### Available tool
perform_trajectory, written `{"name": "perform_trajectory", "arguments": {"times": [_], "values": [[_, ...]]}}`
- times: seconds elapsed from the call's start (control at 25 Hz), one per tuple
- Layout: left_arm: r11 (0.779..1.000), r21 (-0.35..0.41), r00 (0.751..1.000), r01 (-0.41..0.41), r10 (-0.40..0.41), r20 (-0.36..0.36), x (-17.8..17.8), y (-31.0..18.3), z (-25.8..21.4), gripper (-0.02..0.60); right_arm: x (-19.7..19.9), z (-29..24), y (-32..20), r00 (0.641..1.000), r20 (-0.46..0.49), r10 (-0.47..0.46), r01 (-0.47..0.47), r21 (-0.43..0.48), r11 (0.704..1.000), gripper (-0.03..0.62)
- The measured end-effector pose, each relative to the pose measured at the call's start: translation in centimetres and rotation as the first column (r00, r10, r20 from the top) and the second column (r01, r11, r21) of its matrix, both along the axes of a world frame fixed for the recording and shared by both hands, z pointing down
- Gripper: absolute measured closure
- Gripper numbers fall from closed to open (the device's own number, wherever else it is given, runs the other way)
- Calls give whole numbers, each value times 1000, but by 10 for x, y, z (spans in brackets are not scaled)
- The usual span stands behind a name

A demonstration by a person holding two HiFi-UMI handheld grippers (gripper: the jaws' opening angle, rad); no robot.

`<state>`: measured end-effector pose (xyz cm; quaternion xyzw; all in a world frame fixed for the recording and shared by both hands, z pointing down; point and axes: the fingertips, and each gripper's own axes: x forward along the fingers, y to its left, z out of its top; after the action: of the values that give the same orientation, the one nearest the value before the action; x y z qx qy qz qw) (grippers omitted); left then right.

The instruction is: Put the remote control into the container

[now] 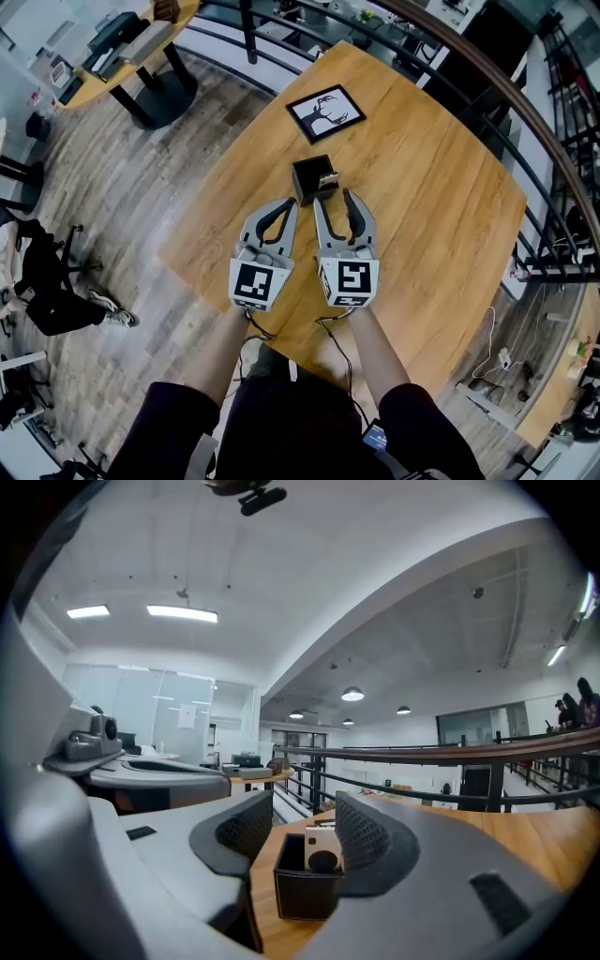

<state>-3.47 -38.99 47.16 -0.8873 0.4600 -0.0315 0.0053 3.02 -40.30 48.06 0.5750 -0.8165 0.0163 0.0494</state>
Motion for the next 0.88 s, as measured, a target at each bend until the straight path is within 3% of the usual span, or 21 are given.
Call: {"name": "perform_trajectory", "arguments": {"times": [0.16, 0.24, 0.4, 0.52, 0.88], "values": [[1000, -2, 1000, -13, 14, 20, 2, 19, -13, 572, -4, -16, 23, 1000, 7, -31, 31, 2, 1000, 388], [1000, 18, 1000, -19, 19, 13, 2, 31, -26, 571, -4, -25, 37, 999, 11, -33, 33, -6, 999, 461], [999, 26, 1000, -23, 23, -2, -1, 62, -56, 572, -9, -56, 71, 998, 27, -59, 59, 5, 998, 537], [999, 19, 999, -38, 38, 14, 0, 90, -76, 571, -14, -84, 103, 996, 26, -82, 81, 43, 996, 557], [991, 109, 996, -82, 84, -6, 7, 155, -114, 572, -10, -117, 175, 998, 38, -60, 56, 102, 993, 577]]}}
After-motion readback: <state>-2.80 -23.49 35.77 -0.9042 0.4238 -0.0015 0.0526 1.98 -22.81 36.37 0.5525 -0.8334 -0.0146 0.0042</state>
